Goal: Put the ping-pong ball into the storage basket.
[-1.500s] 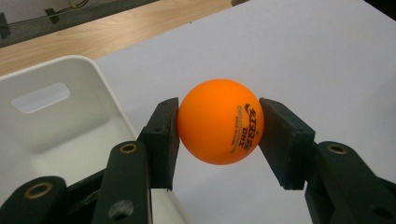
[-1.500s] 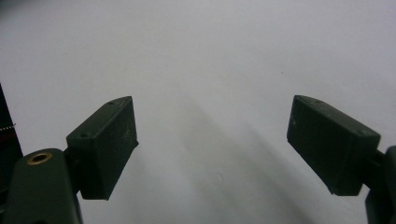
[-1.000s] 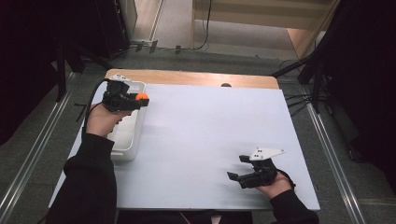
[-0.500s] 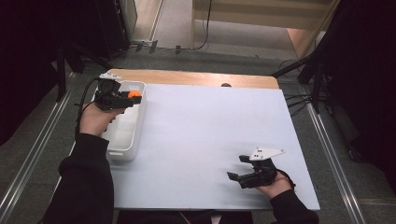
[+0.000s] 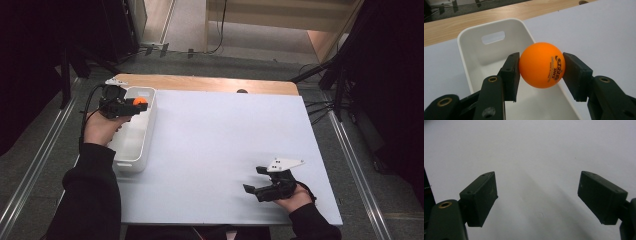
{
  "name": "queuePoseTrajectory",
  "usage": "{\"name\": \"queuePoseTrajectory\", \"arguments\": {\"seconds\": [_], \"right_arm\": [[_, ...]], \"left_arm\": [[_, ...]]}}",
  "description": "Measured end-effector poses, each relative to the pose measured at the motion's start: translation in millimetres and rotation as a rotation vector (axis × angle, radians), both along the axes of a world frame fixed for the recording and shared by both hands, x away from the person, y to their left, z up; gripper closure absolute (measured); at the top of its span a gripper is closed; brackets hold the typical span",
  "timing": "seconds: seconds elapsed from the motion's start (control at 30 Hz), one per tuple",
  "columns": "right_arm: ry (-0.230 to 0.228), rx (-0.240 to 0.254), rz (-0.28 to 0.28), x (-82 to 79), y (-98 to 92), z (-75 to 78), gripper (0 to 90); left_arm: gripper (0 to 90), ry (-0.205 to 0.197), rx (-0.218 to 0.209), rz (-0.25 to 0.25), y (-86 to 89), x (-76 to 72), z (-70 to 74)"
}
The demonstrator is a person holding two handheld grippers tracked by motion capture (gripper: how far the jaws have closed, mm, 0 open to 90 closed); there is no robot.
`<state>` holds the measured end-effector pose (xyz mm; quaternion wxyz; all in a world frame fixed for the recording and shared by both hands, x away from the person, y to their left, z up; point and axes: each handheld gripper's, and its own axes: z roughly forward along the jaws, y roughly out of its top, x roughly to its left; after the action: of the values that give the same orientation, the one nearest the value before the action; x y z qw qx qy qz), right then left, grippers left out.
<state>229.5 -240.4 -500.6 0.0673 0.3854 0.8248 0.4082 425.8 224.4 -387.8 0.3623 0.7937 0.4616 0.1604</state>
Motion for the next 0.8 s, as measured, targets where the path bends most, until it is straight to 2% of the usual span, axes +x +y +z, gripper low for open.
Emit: {"name": "queuePoseTrajectory", "arguments": {"seconds": [0.33,0.63,0.73,0.8], "right_arm": [[-0.001,-0.002,-0.001,-0.2,0.0,0.2,14.6],[-0.002,-0.002,0.000,-0.1,-0.1,0.1,14.6],[-0.002,-0.001,-0.001,-0.2,0.0,0.2,14.6],[-0.001,-0.002,-0.001,-0.2,0.0,0.2,14.6]], "left_arm": [[50.7,0.018,0.007,0.042,-2.5,4.5,-11.4],[50.7,0.017,0.008,0.082,-0.6,7.2,-18.1],[50.6,0.013,0.029,0.095,0.7,8.1,-21.2],[50.4,0.018,0.020,0.103,1.9,9.1,-23.4]]}}
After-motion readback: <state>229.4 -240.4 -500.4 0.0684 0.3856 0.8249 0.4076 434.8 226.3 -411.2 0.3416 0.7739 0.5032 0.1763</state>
